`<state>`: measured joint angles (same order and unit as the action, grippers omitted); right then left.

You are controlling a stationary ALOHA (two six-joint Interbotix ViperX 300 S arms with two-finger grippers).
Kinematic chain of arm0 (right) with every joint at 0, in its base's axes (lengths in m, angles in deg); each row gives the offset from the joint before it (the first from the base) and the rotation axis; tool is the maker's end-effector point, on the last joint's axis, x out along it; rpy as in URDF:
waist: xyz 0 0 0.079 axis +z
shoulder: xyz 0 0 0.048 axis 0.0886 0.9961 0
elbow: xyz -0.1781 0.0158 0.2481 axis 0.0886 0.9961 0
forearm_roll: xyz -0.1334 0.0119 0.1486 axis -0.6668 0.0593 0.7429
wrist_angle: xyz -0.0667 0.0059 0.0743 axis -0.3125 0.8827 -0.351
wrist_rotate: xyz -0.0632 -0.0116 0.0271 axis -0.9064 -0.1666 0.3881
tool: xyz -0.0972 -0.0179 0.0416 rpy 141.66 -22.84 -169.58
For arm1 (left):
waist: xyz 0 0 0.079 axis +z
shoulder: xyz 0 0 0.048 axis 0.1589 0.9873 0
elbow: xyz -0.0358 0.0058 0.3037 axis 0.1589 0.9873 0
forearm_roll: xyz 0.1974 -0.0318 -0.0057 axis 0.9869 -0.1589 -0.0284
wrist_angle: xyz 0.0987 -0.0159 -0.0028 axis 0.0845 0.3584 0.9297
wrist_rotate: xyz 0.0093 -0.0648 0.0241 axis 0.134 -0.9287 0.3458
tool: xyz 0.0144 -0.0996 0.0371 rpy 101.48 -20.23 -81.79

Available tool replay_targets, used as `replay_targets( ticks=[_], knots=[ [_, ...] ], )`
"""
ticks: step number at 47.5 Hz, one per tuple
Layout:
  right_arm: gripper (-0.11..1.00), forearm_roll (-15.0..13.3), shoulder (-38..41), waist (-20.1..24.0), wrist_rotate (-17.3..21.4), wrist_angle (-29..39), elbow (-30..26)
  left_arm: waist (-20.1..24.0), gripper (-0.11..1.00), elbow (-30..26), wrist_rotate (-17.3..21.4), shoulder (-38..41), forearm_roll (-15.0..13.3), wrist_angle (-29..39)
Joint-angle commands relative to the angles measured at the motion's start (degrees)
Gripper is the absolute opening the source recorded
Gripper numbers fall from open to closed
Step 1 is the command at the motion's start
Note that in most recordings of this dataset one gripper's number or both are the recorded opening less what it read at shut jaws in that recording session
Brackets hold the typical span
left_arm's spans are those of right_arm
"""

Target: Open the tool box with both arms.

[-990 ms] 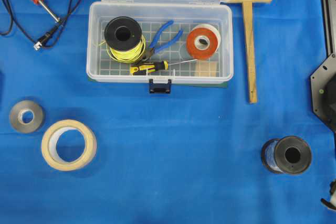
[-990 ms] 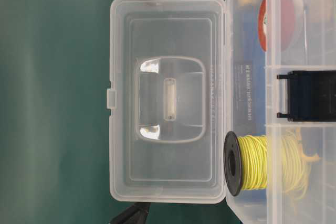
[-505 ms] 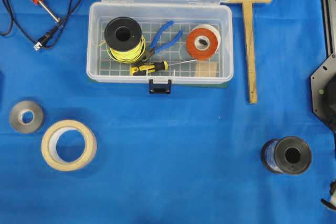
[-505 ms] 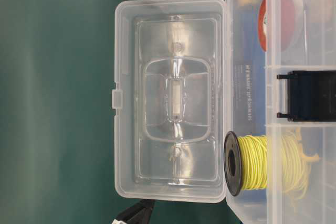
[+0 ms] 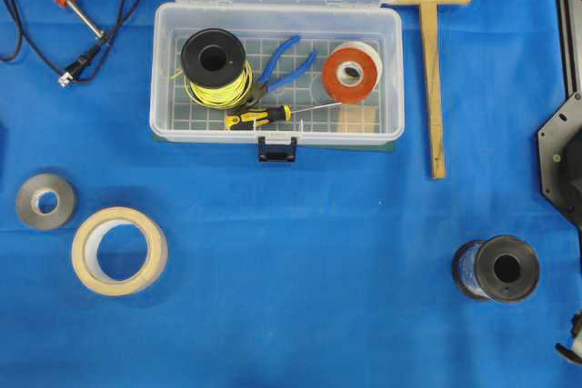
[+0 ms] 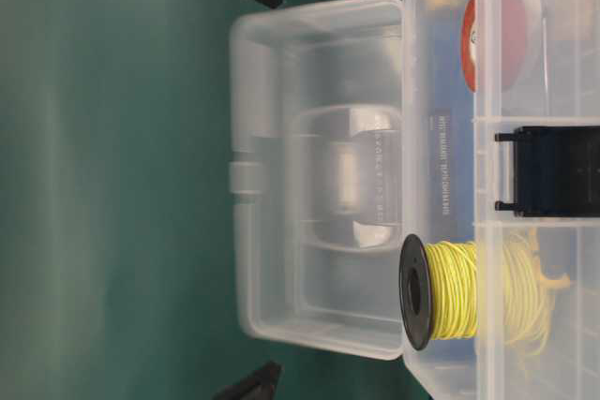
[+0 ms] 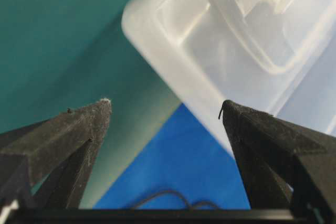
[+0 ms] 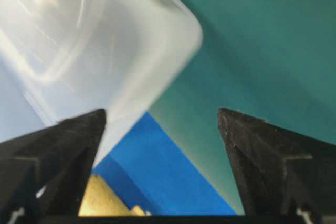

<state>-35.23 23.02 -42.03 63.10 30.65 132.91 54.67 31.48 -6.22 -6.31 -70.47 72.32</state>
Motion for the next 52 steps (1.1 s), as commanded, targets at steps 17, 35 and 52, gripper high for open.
replay_targets(
  ticks=[17,35,52],
  knots=[
    [0.84,-0.1,-9.7,-2.1,0.5,2.5,4.7,1.1,0.92,4.9,-0.2,-9.5,-0.1,1.3],
    [0.84,0.3,-9.6,2.7,1.2,3.5,4.8,-3.5,0.92,5.5,-3.3,-10.1,-0.1,1.6],
    [0.84,1.2,-11.1,20.8,1.5,7.0,6.0,-21.4,0.92,9.0,-3.9,-14.8,-0.2,3.9]
  ],
)
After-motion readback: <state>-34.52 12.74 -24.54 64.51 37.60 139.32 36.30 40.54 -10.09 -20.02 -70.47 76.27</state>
